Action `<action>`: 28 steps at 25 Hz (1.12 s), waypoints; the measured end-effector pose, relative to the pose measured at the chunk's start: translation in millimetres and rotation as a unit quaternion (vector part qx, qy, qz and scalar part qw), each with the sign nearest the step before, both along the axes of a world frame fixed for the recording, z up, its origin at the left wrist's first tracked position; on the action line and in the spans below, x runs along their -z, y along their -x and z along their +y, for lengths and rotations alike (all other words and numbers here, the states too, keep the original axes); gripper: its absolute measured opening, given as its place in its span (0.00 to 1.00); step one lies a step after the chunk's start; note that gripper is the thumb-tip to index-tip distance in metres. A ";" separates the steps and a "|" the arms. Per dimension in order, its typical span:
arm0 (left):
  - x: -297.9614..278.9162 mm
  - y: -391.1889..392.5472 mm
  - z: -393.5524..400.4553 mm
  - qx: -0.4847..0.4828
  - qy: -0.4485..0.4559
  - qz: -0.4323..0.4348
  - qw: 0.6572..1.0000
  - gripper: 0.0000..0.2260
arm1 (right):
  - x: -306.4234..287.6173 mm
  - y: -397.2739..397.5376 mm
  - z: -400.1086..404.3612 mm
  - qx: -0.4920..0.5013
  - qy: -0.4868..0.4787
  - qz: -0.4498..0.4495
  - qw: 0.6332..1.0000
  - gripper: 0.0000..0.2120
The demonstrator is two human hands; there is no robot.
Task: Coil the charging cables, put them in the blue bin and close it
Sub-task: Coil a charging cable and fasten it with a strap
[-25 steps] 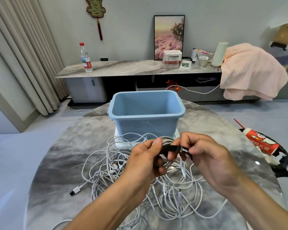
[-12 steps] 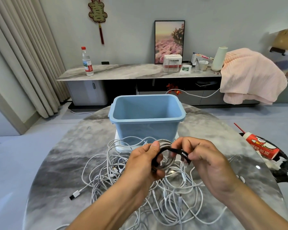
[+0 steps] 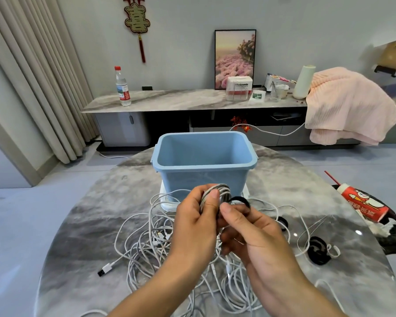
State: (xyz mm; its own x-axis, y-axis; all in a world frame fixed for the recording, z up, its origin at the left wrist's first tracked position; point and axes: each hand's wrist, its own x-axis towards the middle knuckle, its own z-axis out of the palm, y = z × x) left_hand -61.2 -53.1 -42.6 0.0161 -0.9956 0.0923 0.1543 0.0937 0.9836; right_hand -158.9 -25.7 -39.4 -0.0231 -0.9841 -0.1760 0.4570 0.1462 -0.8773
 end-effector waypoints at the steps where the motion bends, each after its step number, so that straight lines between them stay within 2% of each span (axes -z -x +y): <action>1: 2.4 1.3 -0.1 -0.004 0.018 -0.017 1.000 0.08 | -0.9 0.6 -0.4 0.025 -0.006 0.003 1.000 0.06; 4: 6.6 2.7 0.3 0.006 0.071 -0.056 0.996 0.07 | -0.4 6.6 -1.2 0.042 -0.021 0.020 0.999 0.03; 6: 4.5 1.8 0.7 0.010 0.076 -0.062 0.995 0.07 | -1.8 12.1 -1.6 0.027 -0.015 0.046 0.998 0.06; 8: 2.3 -0.9 -1.9 0.005 0.022 -0.042 0.999 0.09 | -5.5 20.1 -4.2 0.016 0.016 0.075 0.997 0.04; 10: 1.0 -4.3 -7.1 0.006 -0.064 0.009 0.998 0.12 | -10.7 31.0 -7.8 0.002 0.098 0.144 0.985 0.03; 13: -2.8 -6.2 -11.3 0.016 -0.137 0.097 0.986 0.17 | -11.7 41.6 -13.4 -0.026 0.225 0.314 0.922 0.08; 16: -4.4 -4.8 -8.2 0.050 -0.138 0.115 0.982 0.12 | -2.9 44.7 -18.1 -0.023 0.289 0.426 0.857 0.06; 19: -2.4 -4.1 -5.8 0.079 -0.138 0.120 0.980 0.16 | 3.1 47.1 -22.3 0.015 0.299 0.468 0.832 0.07; 21: -2.7 -4.0 -5.0 0.093 -0.143 0.125 0.977 0.16 | 5.2 47.7 -23.9 0.055 0.311 0.507 0.802 0.06; 23: -3.9 -2.8 -2.7 0.109 -0.143 0.126 0.975 0.12 | 7.0 47.9 -24.8 0.092 0.344 0.556 0.752 0.05; 26: -4.8 -0.7 1.1 0.127 -0.146 0.140 0.971 0.09 | 11.4 46.9 -24.5 0.133 0.406 0.622 0.657 0.07; 28: -5.2 -0.4 2.1 0.131 -0.143 0.143 0.970 0.09 | 11.9 43.9 -22.2 0.161 0.426 0.642 0.616 0.06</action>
State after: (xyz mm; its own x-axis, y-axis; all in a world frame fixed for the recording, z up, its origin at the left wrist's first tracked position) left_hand -60.8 -51.0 -37.4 -0.2579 -0.9529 -0.1596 0.4072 -0.2569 0.8765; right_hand -202.8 -47.9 -51.3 0.1775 -0.6144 0.7688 -0.8099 -0.5350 -0.2406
